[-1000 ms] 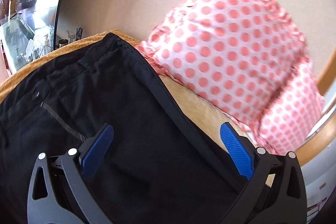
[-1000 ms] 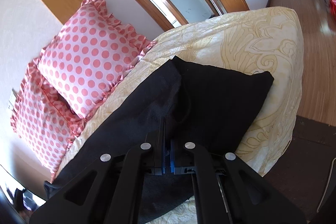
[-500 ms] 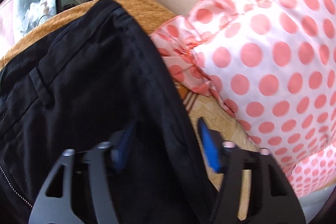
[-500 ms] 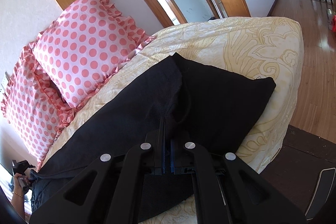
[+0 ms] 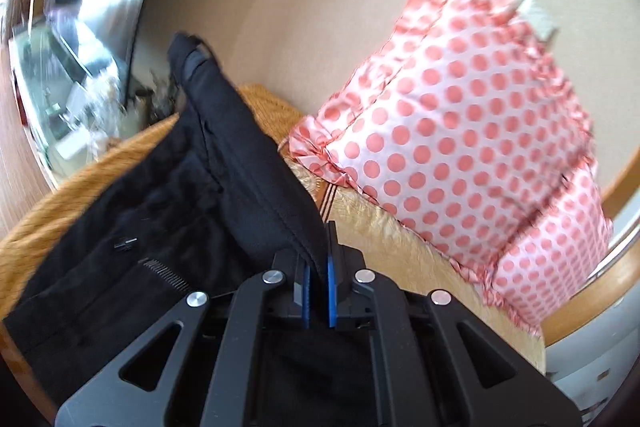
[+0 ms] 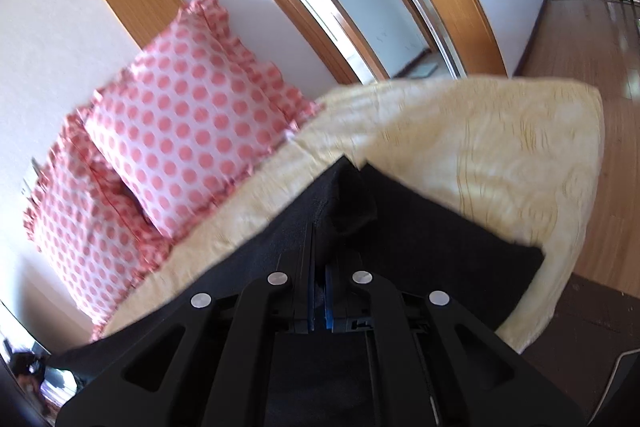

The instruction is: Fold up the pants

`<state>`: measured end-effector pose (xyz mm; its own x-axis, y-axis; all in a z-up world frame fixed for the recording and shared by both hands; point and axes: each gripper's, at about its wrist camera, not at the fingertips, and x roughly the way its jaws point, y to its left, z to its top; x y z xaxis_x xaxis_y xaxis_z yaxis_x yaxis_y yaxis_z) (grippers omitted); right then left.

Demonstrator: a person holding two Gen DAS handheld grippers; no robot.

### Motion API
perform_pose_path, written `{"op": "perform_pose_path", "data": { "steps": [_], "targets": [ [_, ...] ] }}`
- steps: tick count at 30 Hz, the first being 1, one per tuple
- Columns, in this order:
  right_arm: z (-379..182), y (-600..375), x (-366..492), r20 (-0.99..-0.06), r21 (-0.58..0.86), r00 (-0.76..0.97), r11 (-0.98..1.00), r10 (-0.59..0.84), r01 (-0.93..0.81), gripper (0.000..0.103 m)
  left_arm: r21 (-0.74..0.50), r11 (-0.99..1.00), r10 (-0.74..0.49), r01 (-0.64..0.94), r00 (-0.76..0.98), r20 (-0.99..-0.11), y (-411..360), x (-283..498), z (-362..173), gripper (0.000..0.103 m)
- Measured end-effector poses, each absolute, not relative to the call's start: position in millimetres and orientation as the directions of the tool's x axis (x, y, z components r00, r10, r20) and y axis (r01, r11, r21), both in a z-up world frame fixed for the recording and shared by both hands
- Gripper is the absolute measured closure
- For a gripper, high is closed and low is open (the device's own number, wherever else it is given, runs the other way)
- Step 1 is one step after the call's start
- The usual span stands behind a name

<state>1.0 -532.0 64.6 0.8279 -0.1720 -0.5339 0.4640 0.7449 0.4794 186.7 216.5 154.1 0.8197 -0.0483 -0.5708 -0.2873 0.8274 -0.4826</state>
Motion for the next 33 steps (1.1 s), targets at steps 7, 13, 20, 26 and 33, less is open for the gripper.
{"op": "perform_pose_path", "data": {
  "steps": [7,13,20,26,33],
  "targets": [
    [53,-550,-21,-0.575,0.483,0.793,0.699,-0.202,0.528,0.1,-0.459,0.792,0.065,-0.402,0.803,-0.592,219,46,90,0.097],
    [39,-553,-25,-0.607,0.494,0.771,0.67,-0.191,0.554,0.1,-0.515,0.717,0.077,-0.47,0.787,-0.612,227,11,25,0.093],
    [45,-554,-26,-0.599,0.501,0.779,0.673,-0.184,0.544,0.1,-0.597,0.621,0.158,-0.508,0.827,-0.54,246,-3,32,0.044],
    [44,-559,-22,-0.597,0.524,0.785,0.66,-0.167,0.539,0.1,-0.581,0.584,0.174,-0.567,0.787,-0.592,273,14,28,0.083],
    [42,-569,-18,-0.634,0.51,0.756,0.645,-0.166,0.57,0.1,-0.542,0.621,0.231,-0.567,0.792,-0.564,266,-13,35,0.097]
  ]
}}
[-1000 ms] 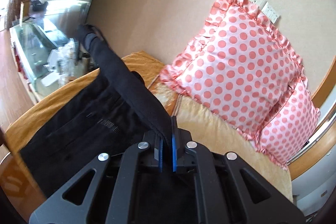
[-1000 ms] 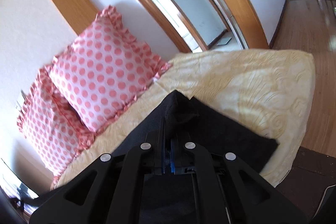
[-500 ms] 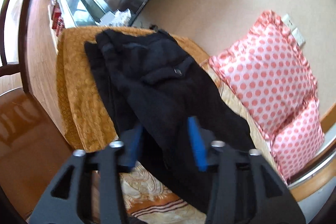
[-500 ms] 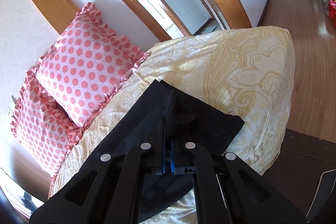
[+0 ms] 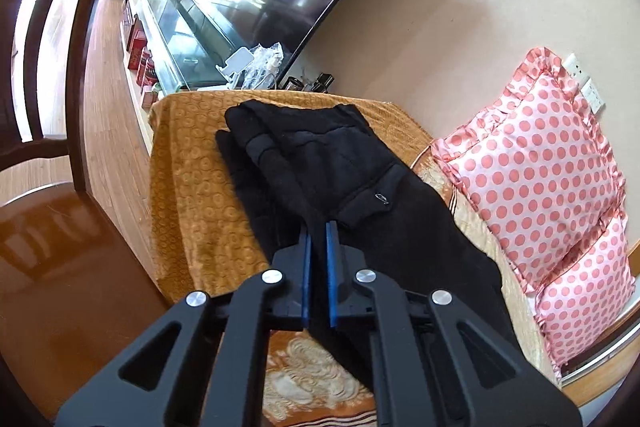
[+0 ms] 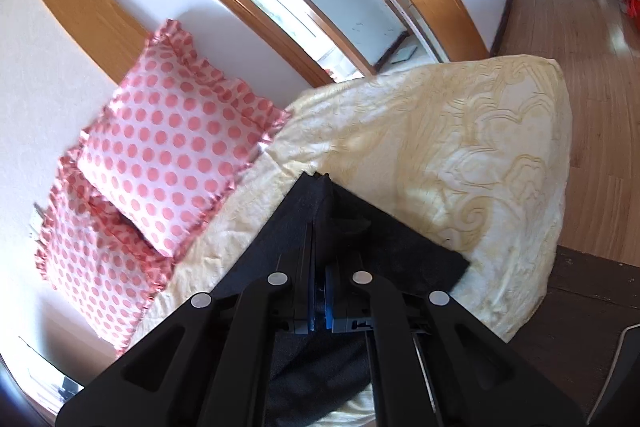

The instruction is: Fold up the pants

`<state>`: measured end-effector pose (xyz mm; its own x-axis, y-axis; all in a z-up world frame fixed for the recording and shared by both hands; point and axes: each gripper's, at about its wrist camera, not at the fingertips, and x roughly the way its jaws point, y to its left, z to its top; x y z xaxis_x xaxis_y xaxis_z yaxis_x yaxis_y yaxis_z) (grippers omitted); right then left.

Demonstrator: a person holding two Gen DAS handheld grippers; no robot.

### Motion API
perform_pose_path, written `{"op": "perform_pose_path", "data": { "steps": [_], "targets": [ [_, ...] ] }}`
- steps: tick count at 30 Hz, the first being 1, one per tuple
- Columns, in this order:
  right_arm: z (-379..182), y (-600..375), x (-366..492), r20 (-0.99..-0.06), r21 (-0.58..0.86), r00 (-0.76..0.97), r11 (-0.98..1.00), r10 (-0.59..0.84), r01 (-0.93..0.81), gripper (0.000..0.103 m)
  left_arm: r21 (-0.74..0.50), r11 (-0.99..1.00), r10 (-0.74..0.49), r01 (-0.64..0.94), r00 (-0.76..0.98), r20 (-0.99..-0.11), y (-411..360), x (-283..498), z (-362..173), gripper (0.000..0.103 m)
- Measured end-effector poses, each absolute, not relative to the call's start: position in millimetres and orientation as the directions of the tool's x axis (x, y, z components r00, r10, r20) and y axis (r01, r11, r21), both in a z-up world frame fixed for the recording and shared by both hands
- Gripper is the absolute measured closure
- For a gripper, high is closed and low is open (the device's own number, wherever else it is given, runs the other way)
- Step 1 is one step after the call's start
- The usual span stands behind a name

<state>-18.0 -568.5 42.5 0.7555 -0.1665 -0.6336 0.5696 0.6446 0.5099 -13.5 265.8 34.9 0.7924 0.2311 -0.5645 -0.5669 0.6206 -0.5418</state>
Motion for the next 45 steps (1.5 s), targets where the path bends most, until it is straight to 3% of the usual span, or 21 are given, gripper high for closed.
{"op": "perform_pose_path", "data": {
  "steps": [2,8,11,13,14,15,18,20,21,24,27,34,36,40,43,45],
  "targets": [
    [30,-568,-20,-0.667,0.495,0.727,0.633,-0.163,0.596,0.1,-0.507,0.63,0.249,-0.588,0.772,-0.585,265,-15,29,0.097],
    [31,-560,-31,-0.656,0.462,0.73,0.662,-0.193,0.59,0.1,-0.437,0.655,0.294,-0.616,0.741,-0.603,263,-7,29,0.097],
    [33,-556,-28,-0.67,0.413,0.71,0.686,-0.217,0.599,0.099,-0.386,0.677,0.323,-0.627,0.723,-0.61,256,-3,30,0.091],
    [39,-551,-31,-0.675,0.36,0.688,0.695,-0.266,0.622,0.086,-0.363,0.68,0.355,-0.637,0.72,-0.597,251,-8,36,0.07],
    [44,-548,-34,-0.675,0.326,0.674,0.696,-0.302,0.639,0.08,-0.35,0.678,0.378,-0.646,0.715,-0.587,250,-11,39,0.05],
    [48,-546,-38,-0.669,0.309,0.668,0.697,-0.325,0.648,0.077,-0.331,0.672,0.416,-0.662,0.708,-0.57,247,-16,44,0.044],
    [70,-528,-41,-0.611,0.192,0.656,0.722,-0.442,0.665,0.073,-0.286,0.692,0.489,-0.663,0.722,-0.489,231,-30,64,0.04],
    [85,-504,-30,-0.573,0.139,0.703,0.795,-0.421,0.59,0.069,-0.293,0.76,0.434,-0.58,0.789,-0.435,210,-31,76,0.033],
    [90,-492,-21,-0.568,0.131,0.733,0.838,-0.374,0.53,0.061,-0.299,0.812,0.362,-0.501,0.834,-0.416,192,-27,80,0.028],
    [92,-448,10,-0.595,0.202,0.798,0.945,-0.091,0.258,0.057,-0.308,0.903,0.155,-0.3,0.896,-0.417,152,-8,80,0.023],
    [85,-410,37,-0.616,0.252,0.782,0.965,0.101,0.074,0.057,-0.317,0.946,-0.097,-0.065,0.879,-0.468,102,20,63,0.022],
    [65,-244,126,-0.698,0.168,0.583,0.887,0.415,-0.43,0.059,-0.234,0.966,-0.229,0.11,0.788,-0.572,45,43,24,0.021],
    [50,-202,152,-0.755,0.154,0.49,0.845,0.435,-0.513,0.067,-0.226,0.968,-0.226,0.11,0.778,-0.587,47,38,13,0.021],
    [8,-140,191,-0.866,0.003,0.398,0.8,0.302,-0.6,0.069,-0.194,0.972,-0.22,0.13,0.789,-0.573,51,28,10,0.021],
    [-9,-133,196,-0.91,0.023,0.312,0.782,0.275,-0.623,0.069,-0.211,0.967,-0.242,0.145,0.79,-0.563,60,21,8,0.022],
    [-9,-133,191,-0.905,-0.023,0.345,0.781,0.25,-0.625,0.07,-0.211,0.965,-0.251,0.157,0.788,-0.562,61,23,9,0.022]
  ]
}}
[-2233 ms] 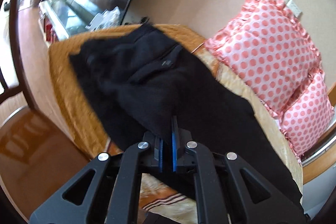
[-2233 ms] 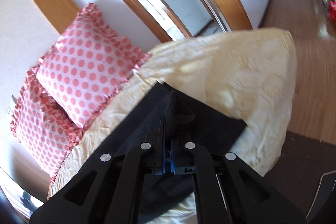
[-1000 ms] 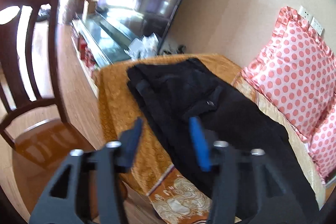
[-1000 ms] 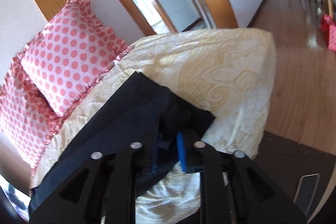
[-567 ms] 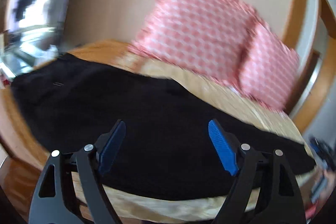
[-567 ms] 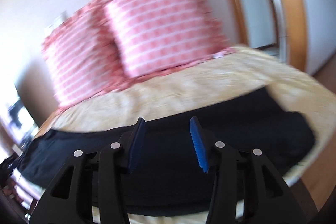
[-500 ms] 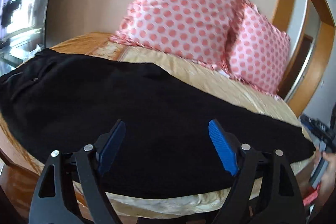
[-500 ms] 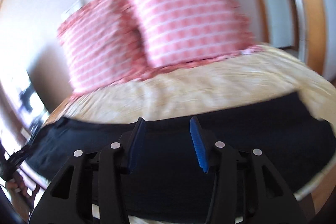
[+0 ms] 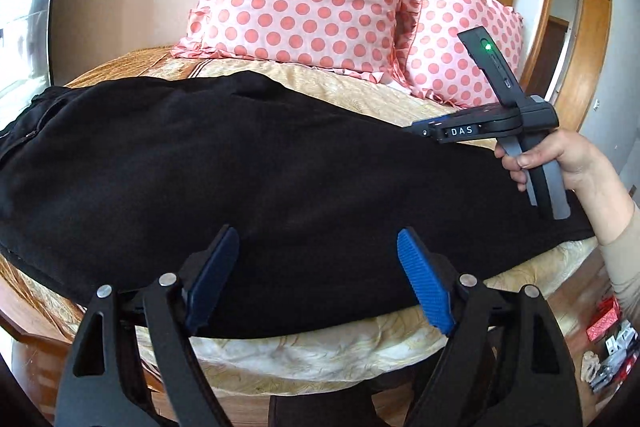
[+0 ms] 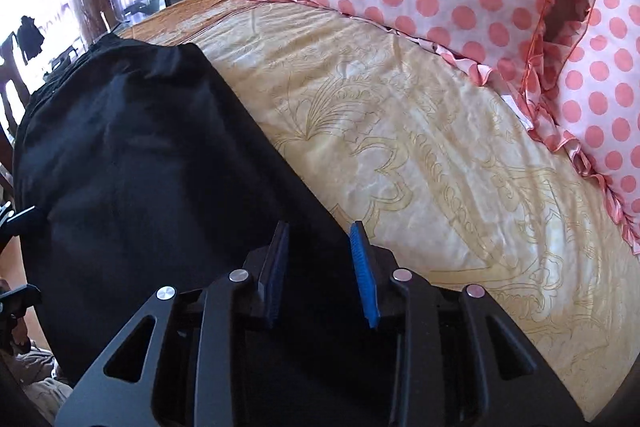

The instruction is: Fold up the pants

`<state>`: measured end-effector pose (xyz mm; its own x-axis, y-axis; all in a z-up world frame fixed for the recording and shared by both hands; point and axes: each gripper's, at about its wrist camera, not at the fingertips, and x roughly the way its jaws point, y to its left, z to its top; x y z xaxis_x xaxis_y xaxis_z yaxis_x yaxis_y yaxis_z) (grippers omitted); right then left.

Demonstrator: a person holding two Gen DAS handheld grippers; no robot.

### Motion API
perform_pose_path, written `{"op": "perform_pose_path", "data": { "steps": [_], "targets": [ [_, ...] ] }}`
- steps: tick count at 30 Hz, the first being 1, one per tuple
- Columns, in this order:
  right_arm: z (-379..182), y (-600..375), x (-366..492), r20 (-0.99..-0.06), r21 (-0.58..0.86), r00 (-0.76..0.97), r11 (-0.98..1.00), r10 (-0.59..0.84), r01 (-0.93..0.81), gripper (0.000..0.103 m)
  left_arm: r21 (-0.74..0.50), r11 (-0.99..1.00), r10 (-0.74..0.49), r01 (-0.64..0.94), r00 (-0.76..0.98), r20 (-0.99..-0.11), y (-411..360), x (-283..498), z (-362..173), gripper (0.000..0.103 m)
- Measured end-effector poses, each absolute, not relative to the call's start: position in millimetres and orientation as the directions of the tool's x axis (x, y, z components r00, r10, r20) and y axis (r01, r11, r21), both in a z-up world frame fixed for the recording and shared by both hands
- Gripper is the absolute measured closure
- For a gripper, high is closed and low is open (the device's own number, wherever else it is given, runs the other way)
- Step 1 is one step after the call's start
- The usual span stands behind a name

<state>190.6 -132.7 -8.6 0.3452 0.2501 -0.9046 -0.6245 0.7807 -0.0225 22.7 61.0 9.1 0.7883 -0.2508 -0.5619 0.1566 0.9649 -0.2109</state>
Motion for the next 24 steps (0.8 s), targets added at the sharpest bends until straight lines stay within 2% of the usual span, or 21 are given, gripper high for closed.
{"op": "perform_pose_path", "data": {
  "steps": [4,8,12,16,20,24],
  "targets": [
    [-7,-148,199,-0.866,-0.24,0.497,0.828,0.053,-0.507,0.07,-0.182,0.968,-0.245,0.171,0.791,-0.561,58,20,7,0.022],
    [19,-204,181,-0.843,-0.065,0.513,0.919,0.158,-0.39,0.07,-0.179,0.968,-0.247,0.176,0.795,-0.554,58,20,8,0.02],
    [48,-285,132,-0.788,0.076,0.591,0.981,0.169,-0.18,0.07,-0.217,0.96,-0.27,0.178,0.795,-0.543,56,21,9,0.006],
    [65,-405,60,-0.758,0.125,0.652,0.974,-0.028,0.188,0.07,-0.185,0.967,-0.25,0.175,0.793,-0.556,49,26,9,0.005],
    [69,-504,-6,-0.747,0.196,0.631,0.838,-0.209,0.509,0.07,-0.168,0.968,-0.25,0.187,0.788,-0.562,46,28,9,0.002],
    [66,-547,-36,-0.725,0.269,0.641,0.753,-0.252,0.6,0.07,-0.098,0.979,-0.204,0.181,0.791,-0.577,38,28,6,0.002]
  ]
}}
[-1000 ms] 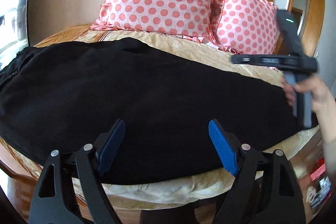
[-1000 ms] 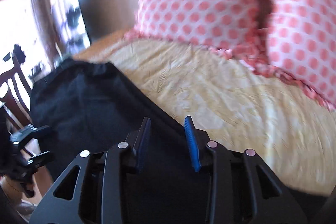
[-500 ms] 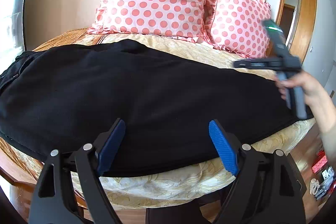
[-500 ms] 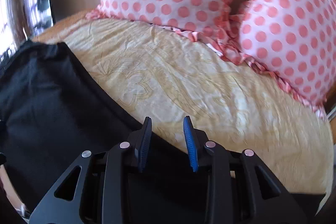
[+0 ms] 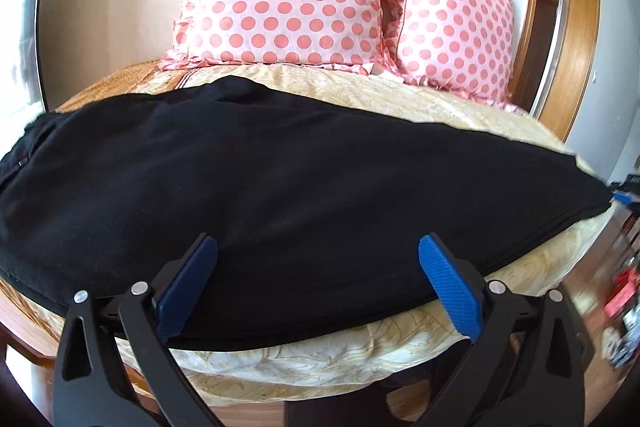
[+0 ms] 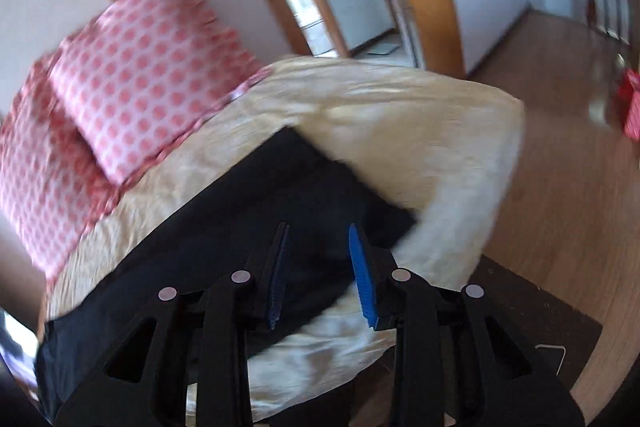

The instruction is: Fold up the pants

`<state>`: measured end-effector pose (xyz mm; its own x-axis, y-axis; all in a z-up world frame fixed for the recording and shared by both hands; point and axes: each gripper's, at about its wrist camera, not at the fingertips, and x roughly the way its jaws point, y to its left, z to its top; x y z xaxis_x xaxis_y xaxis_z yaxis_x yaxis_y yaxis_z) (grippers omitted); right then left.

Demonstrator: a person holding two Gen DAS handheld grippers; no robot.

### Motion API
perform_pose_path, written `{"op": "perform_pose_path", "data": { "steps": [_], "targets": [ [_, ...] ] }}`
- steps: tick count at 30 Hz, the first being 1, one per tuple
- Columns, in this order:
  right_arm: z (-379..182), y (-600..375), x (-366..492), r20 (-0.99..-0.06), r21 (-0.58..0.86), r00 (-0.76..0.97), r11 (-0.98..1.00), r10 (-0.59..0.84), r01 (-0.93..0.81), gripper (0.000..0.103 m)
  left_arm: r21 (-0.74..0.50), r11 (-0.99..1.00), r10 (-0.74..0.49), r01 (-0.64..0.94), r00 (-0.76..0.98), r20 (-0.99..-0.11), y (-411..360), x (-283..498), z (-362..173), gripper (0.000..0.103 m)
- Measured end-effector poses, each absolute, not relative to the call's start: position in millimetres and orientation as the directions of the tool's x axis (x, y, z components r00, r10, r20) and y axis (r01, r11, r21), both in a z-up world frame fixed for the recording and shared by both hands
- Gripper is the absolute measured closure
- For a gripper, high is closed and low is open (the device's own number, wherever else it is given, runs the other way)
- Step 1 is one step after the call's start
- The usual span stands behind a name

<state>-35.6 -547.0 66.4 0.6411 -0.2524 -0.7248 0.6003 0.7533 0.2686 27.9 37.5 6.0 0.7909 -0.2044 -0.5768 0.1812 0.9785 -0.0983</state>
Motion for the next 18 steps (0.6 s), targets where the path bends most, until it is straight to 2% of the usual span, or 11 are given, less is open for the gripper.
{"op": "perform_pose_path", "data": {
  "steps": [5,10,14,18],
  "targets": [
    [55,-562,-32,-0.711,0.352,0.67,0.717,-0.214,0.602,0.07,-0.066,0.984,-0.174,0.167,0.793,-0.584,33,27,5,0.002],
    [57,-571,-49,-0.687,0.355,0.663,0.658,-0.298,0.664,0.071,-0.084,0.982,-0.186,0.169,0.787,-0.588,37,26,6,0.002],
    [54,-574,-49,-0.68,0.394,0.692,0.674,-0.245,0.625,0.071,-0.072,0.983,-0.179,0.169,0.786,-0.591,35,26,6,0.002],
    [54,-564,-43,-0.681,0.365,0.692,0.707,-0.242,0.606,0.071,-0.057,0.984,-0.168,0.167,0.786,-0.596,34,27,5,0.002]
  ]
}}
